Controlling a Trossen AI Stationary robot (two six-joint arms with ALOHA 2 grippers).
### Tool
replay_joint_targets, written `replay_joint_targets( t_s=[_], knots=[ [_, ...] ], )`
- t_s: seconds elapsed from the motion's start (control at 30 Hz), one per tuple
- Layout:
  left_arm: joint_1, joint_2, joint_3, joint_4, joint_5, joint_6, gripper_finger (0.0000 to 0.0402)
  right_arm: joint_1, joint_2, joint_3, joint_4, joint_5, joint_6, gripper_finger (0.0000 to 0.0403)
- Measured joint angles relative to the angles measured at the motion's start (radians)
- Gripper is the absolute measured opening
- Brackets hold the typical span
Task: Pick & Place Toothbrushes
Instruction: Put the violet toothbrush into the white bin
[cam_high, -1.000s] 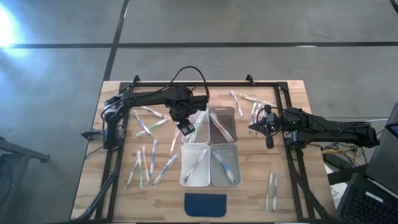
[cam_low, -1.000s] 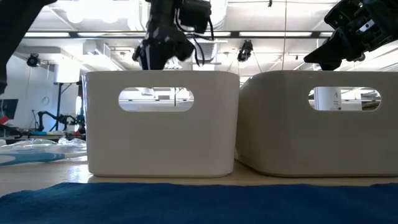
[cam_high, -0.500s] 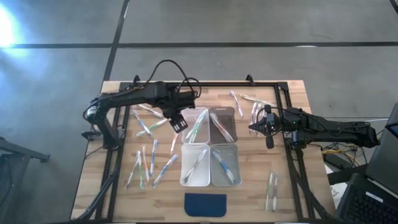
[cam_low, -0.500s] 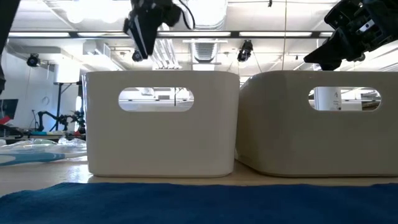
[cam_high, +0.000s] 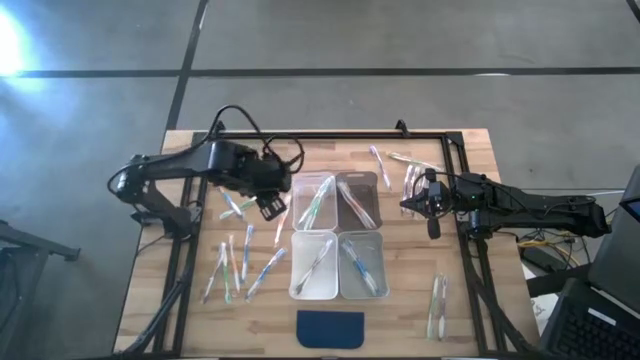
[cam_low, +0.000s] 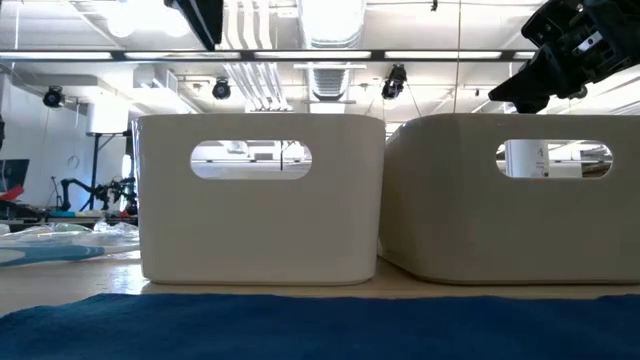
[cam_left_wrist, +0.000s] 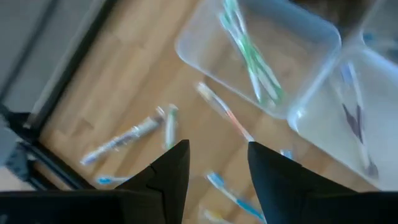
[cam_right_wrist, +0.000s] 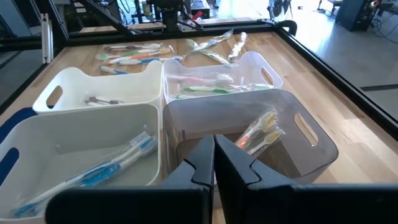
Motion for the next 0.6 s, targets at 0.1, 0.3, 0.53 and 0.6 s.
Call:
replay_joint_targets(
  t_s=[0.1,0.3,0.53,0.6],
  knots=[
    [-0.028,-0.02,-0.01,0.002,-0.102,-0.06,0.0167,0.0,0.0,0.0,0.0,0.0,0.0,0.0008],
    [0.0,-0.049,-0.119,0.002,-0.196,-0.202,0.0167,0.0,0.0,0.0,0.0,0.0,0.001,0.0008],
    [0.168,-0.08,-0.274,0.002,-0.208,-0.236,0.0154,0.0,0.0,0.0,0.0,0.0,0.0,0.0008],
    [0.231,-0.081,-0.311,0.002,-0.194,-0.215,0.0149,0.0,0.0,0.0,0.0,0.0,0.001,0.0008]
  ],
)
